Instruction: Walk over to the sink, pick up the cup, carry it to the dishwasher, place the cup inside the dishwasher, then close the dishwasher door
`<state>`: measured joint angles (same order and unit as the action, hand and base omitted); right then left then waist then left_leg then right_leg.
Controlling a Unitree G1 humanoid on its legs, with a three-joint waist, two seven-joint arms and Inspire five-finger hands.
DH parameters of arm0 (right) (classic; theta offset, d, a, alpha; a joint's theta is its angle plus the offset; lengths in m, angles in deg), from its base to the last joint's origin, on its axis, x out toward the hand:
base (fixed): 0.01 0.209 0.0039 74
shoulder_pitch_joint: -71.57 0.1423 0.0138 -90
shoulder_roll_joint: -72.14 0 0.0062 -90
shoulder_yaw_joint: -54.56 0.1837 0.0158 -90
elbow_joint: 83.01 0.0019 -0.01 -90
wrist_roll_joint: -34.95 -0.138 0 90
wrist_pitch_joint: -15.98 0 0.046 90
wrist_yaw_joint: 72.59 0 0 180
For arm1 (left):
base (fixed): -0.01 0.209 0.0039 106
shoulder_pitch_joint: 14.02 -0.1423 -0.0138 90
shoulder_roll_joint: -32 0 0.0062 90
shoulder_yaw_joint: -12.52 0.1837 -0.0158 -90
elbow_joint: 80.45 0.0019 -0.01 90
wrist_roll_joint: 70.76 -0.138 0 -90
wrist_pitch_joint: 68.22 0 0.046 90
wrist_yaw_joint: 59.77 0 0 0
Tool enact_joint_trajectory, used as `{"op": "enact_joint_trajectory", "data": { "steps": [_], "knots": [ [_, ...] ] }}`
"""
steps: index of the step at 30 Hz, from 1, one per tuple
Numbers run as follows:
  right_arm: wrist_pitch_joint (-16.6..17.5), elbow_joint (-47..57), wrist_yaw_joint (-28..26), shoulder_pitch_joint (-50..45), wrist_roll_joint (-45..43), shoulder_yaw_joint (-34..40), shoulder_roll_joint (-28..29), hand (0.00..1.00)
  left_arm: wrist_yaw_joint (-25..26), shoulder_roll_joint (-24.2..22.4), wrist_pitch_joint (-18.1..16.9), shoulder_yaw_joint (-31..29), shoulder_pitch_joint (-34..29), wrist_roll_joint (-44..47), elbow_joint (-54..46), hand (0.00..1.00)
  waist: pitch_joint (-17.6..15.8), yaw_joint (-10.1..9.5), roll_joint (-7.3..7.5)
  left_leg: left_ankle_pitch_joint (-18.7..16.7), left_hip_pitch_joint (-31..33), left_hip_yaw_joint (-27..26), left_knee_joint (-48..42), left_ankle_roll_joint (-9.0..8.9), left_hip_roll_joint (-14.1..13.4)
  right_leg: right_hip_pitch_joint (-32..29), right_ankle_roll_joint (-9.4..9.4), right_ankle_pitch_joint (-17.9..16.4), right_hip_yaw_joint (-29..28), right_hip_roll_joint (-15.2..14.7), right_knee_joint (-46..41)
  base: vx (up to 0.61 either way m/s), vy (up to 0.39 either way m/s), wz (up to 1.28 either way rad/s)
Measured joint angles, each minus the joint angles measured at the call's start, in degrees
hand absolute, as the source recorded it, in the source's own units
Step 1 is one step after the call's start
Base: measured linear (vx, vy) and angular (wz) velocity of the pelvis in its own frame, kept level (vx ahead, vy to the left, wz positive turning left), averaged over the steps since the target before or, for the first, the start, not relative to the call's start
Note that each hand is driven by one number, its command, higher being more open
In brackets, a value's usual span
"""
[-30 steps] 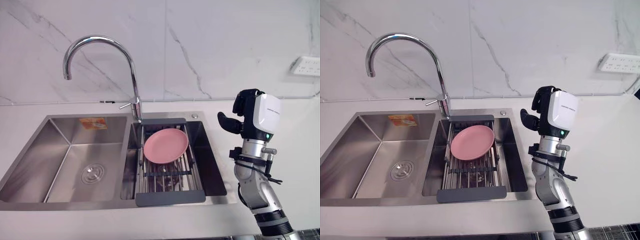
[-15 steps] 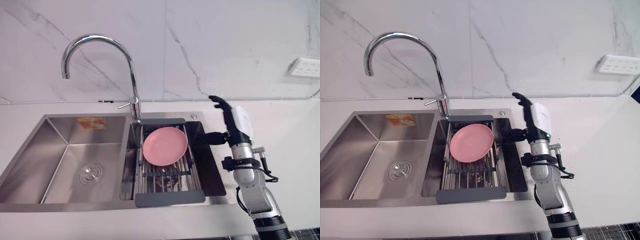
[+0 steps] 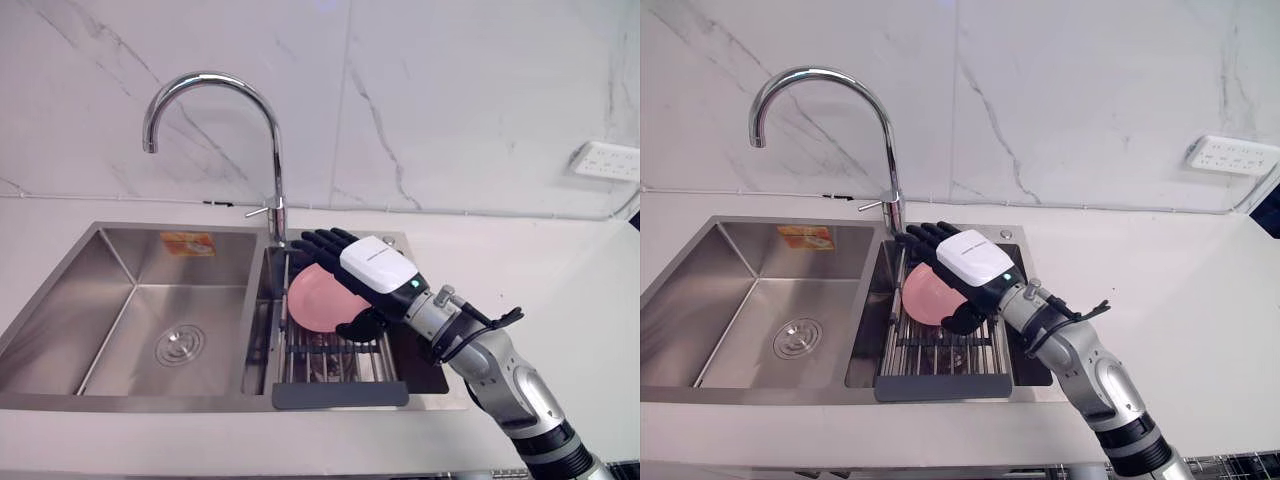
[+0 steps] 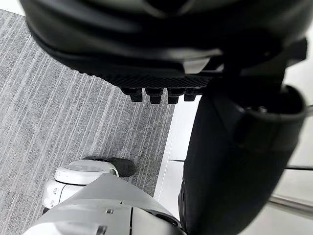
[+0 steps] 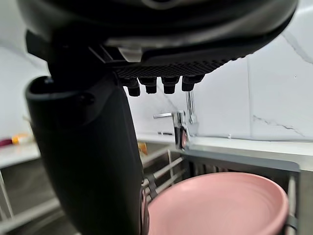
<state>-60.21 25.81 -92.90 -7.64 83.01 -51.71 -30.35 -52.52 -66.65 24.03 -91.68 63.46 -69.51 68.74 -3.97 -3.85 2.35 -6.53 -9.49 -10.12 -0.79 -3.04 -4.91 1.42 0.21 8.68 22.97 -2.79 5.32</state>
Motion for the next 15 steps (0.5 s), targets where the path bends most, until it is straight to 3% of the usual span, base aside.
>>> {"op": "enact_joint_trajectory", "data": {
  "steps": [12, 15],
  "knots": [
    [-4.6, 0.0, -3.1, 0.1, 10.8, -3.1, -0.8, 1.0, 0.0, 0.1, 0.8, 0.8, 0.5, 0.1, -0.2, 1.0, 0.0, -0.05, -0.01, 0.0, 0.2, 0.0, -0.1, 0.0, 0.1, -0.2, -0.04, 0.1, 0.0, -0.1, 0.0, 0.0, 0.0, 0.0],
    [-4.8, 0.0, -3.1, 0.0, 13.5, -3.8, -0.5, 1.0, 0.2, 0.7, 5.9, 3.3, 1.1, 2.0, -2.8, 1.0, -0.1, -0.06, -0.09, 0.0, 0.2, 0.0, -0.3, 0.0, 0.1, -0.2, -0.15, 0.2, 0.0, -0.1, 0.0, 0.0, 0.0, 0.0]
  ]
}}
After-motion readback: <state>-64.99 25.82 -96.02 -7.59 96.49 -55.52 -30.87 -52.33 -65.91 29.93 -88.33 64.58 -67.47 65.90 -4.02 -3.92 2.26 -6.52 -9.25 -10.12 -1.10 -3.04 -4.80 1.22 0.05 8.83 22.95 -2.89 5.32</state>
